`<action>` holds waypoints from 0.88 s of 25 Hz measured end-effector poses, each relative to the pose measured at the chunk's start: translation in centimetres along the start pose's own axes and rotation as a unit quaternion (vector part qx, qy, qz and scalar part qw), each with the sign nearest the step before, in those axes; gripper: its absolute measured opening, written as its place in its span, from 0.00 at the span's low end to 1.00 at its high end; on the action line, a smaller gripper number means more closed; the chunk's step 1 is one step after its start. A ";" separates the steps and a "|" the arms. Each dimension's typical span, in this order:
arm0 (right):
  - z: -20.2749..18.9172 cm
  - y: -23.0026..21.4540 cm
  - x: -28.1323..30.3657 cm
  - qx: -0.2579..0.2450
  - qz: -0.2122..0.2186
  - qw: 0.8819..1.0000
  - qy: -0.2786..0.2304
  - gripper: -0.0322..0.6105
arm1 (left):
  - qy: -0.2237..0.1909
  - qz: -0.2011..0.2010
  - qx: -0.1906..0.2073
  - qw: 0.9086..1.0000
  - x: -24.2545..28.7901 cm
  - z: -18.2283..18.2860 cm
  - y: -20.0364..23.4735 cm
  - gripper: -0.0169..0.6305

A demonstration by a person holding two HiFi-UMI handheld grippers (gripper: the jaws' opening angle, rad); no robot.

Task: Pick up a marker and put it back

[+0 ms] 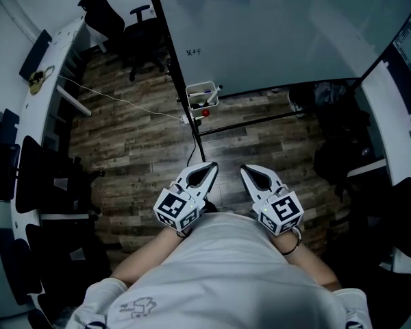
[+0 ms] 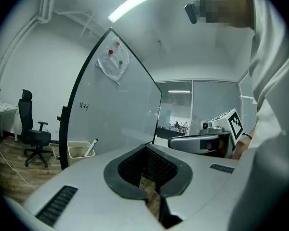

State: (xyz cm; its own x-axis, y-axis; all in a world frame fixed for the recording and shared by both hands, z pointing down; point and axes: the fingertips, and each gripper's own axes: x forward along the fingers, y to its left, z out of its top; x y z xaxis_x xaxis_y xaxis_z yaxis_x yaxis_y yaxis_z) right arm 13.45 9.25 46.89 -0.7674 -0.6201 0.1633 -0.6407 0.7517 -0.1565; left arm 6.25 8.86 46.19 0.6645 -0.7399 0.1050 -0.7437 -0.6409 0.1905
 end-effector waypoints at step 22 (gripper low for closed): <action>-0.2 1.5 -1.8 -0.010 -0.001 1.000 -0.004 0.06 | -0.001 -0.014 0.007 1.000 -0.6 -0.4 -2.2 0.04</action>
State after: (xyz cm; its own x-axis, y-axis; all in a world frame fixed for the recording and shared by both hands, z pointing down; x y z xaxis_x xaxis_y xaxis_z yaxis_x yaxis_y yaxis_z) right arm 13.87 11.55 46.59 -0.7659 -0.6239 0.1552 -0.6422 0.7542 -0.1373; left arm 7.47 10.80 46.09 0.6845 -0.7224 0.0978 -0.7261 -0.6638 0.1792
